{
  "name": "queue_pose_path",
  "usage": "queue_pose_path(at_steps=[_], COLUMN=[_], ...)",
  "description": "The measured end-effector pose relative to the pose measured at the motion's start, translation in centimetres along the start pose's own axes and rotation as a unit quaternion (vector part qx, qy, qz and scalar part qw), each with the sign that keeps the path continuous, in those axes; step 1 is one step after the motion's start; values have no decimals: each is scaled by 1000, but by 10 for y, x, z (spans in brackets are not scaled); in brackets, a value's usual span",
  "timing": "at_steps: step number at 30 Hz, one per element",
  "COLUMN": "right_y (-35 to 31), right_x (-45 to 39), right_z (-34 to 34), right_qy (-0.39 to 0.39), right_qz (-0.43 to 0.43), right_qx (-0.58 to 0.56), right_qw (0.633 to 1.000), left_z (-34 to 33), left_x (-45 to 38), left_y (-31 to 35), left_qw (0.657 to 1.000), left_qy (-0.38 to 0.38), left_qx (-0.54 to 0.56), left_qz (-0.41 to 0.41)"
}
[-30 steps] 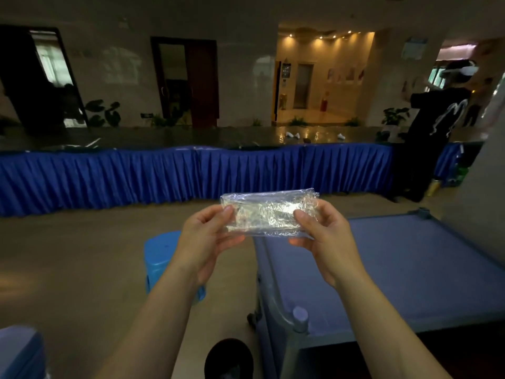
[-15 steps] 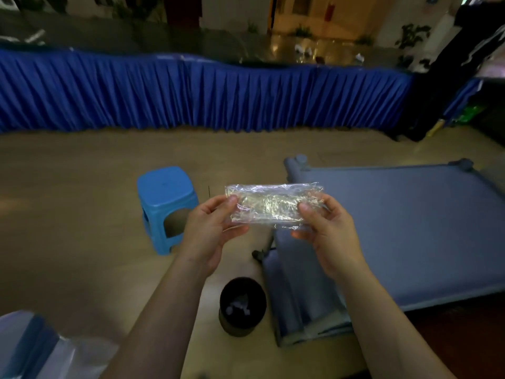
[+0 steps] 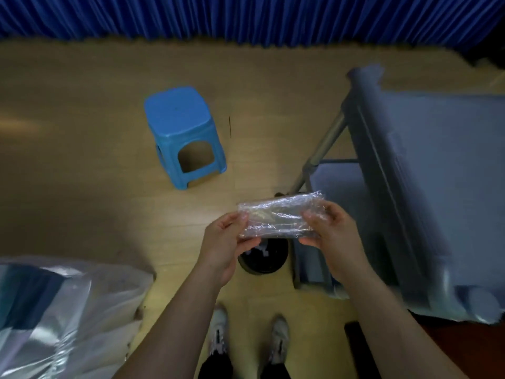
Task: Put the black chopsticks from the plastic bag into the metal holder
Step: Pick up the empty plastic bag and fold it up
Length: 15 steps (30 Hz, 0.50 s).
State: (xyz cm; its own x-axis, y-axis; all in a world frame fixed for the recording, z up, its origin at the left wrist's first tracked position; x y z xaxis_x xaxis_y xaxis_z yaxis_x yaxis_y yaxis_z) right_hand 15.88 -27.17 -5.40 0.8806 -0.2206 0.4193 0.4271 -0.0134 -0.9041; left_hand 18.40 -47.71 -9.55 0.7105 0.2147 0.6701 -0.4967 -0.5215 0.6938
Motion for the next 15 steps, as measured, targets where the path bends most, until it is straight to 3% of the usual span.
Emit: queue_pose_path(at_steps=[7, 15], right_y=[127, 243], right_x=[-67, -136], right_z=[12, 12], right_qy=[0, 11], right_qz=[-75, -111], right_qx=[61, 138], right_qw=[995, 984], left_z=[25, 38], left_x=[-94, -188], left_y=[-135, -239], left_qw=[995, 985], left_qy=[62, 97], left_qx=[-13, -54], left_qz=[79, 134])
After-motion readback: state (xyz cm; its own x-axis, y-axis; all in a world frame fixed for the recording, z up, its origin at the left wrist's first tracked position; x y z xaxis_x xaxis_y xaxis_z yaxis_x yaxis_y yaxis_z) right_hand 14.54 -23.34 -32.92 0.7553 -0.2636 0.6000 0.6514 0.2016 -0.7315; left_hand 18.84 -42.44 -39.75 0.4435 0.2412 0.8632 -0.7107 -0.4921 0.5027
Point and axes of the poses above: each hand's wrist, its own x-axis away from the middle knuckle, its own z-axis out of the back of the hand, y = z × x, the point moved 2 cm from there along -x, towards the middle knuckle, and after that the axes turned 6 degrees about y, right-handed, at the moved point
